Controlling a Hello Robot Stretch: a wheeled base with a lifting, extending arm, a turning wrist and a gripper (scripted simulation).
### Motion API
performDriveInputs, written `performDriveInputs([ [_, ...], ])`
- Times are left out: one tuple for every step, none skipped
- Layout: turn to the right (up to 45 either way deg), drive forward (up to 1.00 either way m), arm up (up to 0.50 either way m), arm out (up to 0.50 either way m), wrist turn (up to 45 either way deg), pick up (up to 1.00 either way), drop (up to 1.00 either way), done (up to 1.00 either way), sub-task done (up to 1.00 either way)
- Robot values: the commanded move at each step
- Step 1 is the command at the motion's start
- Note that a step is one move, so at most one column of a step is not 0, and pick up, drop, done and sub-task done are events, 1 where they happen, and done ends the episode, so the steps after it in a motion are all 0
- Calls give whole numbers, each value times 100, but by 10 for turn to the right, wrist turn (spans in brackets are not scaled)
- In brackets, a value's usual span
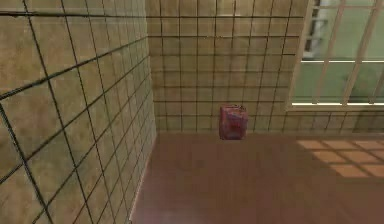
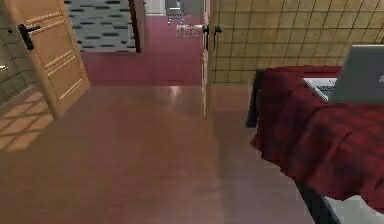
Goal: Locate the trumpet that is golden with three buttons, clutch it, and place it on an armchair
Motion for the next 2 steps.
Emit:
performDriveInputs([
  [450,0,0,0,0,0,0,0,0],
  [450,0,0,0,0,0,0,0,0],
])
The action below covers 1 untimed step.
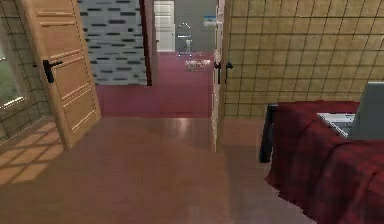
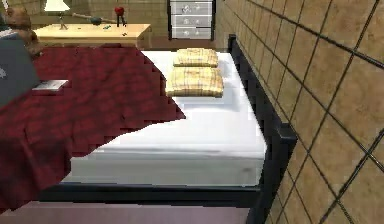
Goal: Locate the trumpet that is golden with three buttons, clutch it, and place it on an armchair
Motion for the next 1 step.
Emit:
performDriveInputs([
  [0,15,0,0,0,0,0,0,0],
])
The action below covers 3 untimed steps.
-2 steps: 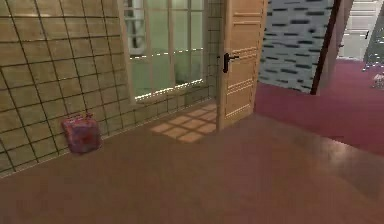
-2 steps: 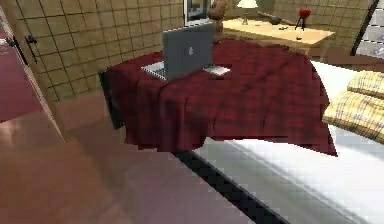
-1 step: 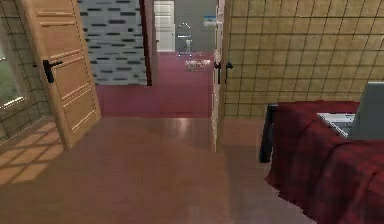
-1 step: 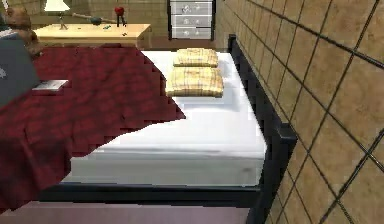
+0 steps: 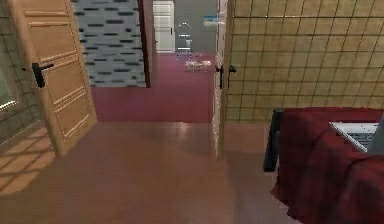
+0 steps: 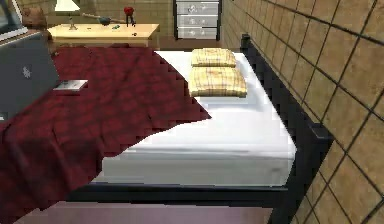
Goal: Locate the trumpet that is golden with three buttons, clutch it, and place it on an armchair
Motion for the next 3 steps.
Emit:
performDriveInputs([
  [-90,0,0,0,0,0,0,0,0],
  [0,100,0,0,0,0,0,0,0],
  [0,100,0,0,0,0,0,0,0],
])
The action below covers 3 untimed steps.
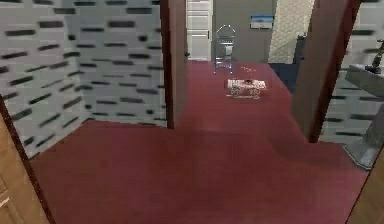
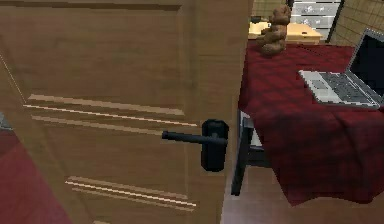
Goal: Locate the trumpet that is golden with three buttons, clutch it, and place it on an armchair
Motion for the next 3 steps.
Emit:
performDriveInputs([
  [-60,0,0,0,0,0,0,0,0],
  [0,40,0,0,0,0,0,0,0],
  [150,0,0,0,0,0,0,0,0],
])
